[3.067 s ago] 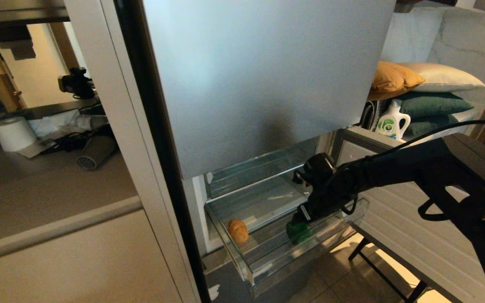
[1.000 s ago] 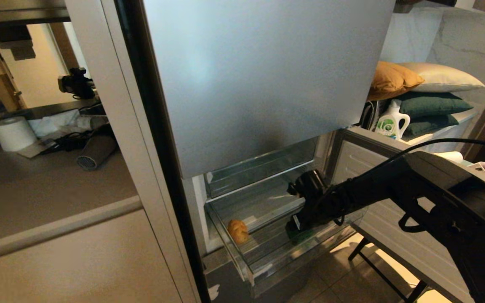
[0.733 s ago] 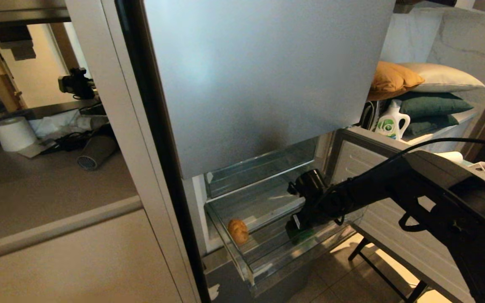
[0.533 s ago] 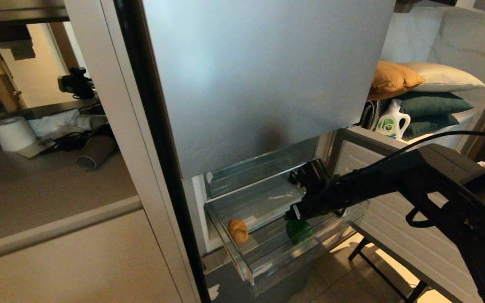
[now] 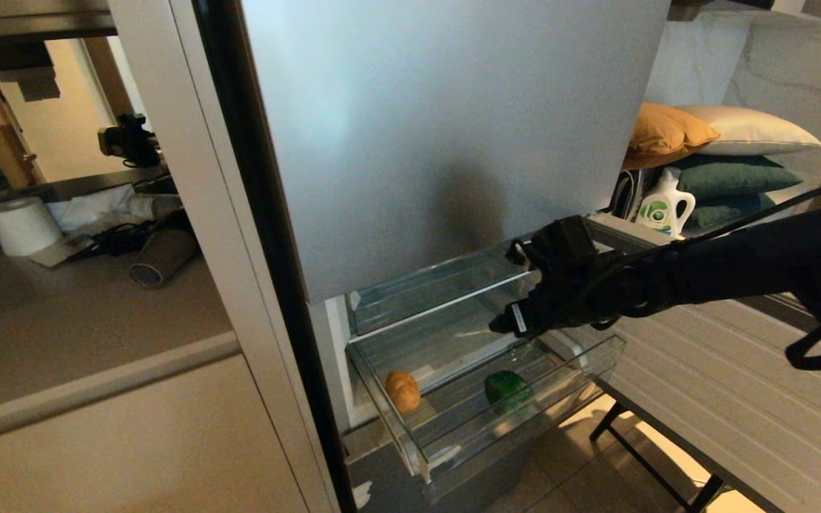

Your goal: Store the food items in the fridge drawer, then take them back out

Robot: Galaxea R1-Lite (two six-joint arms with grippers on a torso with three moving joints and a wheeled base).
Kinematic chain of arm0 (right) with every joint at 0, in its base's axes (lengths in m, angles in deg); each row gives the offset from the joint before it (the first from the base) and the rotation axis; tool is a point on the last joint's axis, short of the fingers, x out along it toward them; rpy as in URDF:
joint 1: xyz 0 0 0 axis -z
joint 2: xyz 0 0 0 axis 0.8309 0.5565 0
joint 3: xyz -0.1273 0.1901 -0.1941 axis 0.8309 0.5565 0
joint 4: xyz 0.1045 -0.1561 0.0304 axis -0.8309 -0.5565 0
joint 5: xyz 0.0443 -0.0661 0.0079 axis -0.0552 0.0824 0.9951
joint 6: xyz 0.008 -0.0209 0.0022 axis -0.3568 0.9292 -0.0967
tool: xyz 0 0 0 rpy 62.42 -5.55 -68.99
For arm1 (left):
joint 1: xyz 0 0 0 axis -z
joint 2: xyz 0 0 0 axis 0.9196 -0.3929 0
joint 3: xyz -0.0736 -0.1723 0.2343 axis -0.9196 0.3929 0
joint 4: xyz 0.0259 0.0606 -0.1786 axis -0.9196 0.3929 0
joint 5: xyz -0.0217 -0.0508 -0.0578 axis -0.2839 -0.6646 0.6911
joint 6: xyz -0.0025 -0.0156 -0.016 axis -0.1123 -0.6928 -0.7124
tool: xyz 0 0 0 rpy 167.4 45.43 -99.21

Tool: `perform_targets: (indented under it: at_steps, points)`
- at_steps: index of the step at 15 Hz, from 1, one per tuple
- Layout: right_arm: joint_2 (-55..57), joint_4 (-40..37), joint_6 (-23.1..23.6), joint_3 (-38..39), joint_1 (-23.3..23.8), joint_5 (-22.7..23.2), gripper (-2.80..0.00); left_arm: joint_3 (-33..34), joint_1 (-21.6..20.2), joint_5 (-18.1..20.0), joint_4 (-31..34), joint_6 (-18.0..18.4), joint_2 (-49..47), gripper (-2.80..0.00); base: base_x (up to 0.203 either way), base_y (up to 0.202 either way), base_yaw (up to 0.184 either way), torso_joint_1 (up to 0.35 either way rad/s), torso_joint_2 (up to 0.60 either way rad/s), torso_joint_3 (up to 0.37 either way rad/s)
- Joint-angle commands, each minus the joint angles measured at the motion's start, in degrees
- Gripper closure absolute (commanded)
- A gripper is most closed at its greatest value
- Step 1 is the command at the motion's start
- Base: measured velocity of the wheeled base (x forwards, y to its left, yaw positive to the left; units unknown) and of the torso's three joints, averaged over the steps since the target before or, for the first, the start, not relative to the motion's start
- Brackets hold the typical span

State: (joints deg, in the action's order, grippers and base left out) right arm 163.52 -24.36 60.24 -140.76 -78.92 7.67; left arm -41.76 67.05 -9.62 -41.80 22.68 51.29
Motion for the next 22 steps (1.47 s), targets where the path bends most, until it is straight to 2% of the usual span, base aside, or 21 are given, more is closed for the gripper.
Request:
perform_targets:
  at_steps: [1, 8, 13, 16, 19, 22]
  points:
    - [-7.96, -0.35, 0.06, 4.68, -0.25, 0.01, -2.80, 0.62, -0.01, -0.01, -0.03, 0.01, -0.01, 0.00, 0.000, 0.000, 0.000, 0.000, 0.00, 0.000]
    - [-37.56, -0.58, -1.04, 32.54, -1.41, 0.49, -2.80, 0.62, -0.01, -0.01, -0.03, -0.04, -0.01, 0.00, 0.000, 0.000, 0.000, 0.000, 0.00, 0.000]
    - [-60.50, -0.39, -2.27, 46.13, -1.60, 0.17, -2.80, 0.62, -0.01, -0.01, -0.03, 0.01, -0.01, 0.00, 0.000, 0.000, 0.000, 0.000, 0.00, 0.000]
    - [-74.89, -0.91, -2.34, 54.45, -1.17, -3.02, -2.80, 0.62, -0.01, -0.01, -0.03, 0.01, -0.01, 0.00, 0.000, 0.000, 0.000, 0.000, 0.00, 0.000]
    - [-87.39, -1.87, -2.25, 59.96, -0.92, -7.55, -2.80, 0.62, -0.01, -0.01, -0.03, -0.05, -0.01, 0.00, 0.000, 0.000, 0.000, 0.000, 0.00, 0.000]
    - [-98.53, -7.73, -2.60, 61.62, -0.84, -8.77, -2.80, 0.62, -0.01, -0.01, -0.03, -0.07, -0.01, 0.00, 0.000, 0.000, 0.000, 0.000, 0.00, 0.000]
